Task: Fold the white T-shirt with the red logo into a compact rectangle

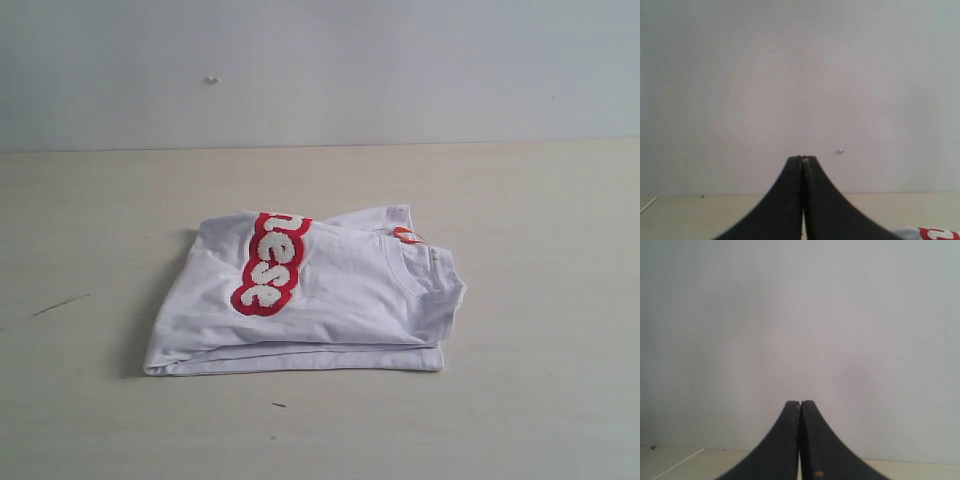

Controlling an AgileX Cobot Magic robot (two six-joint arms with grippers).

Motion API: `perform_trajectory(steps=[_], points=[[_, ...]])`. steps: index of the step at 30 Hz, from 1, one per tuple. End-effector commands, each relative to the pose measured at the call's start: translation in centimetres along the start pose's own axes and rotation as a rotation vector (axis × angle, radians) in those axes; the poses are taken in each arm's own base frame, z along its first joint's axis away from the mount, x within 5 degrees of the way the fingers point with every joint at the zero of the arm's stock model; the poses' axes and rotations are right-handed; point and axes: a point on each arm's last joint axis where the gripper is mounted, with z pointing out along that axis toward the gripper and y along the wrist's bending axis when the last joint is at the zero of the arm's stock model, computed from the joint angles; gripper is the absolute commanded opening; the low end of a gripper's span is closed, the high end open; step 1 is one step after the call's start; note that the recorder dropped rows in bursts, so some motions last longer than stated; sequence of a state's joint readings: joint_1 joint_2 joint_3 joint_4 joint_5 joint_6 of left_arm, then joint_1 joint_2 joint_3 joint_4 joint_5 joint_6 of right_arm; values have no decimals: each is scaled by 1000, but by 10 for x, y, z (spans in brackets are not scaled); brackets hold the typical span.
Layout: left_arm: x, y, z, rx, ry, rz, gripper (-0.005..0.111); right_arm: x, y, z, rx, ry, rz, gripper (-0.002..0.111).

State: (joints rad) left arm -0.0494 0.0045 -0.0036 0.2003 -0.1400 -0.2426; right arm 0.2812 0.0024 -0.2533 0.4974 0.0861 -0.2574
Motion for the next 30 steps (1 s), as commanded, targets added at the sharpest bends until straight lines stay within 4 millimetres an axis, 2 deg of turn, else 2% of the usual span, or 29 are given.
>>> perform_trajectory(steps=[1, 11, 19, 30], points=[[1, 2, 0, -29, -4, 11, 0, 2, 0, 0, -2, 3, -2, 0], [14, 6, -2, -73, 149, 90, 0, 2, 0, 0, -2, 3, -2, 0], [30, 10, -6, -122, 324, 64, 0, 2, 0, 0, -2, 3, -2, 0], [42, 11, -11, -128, 469, 55, 0, 2, 0, 0, -2, 3, -2, 0]])
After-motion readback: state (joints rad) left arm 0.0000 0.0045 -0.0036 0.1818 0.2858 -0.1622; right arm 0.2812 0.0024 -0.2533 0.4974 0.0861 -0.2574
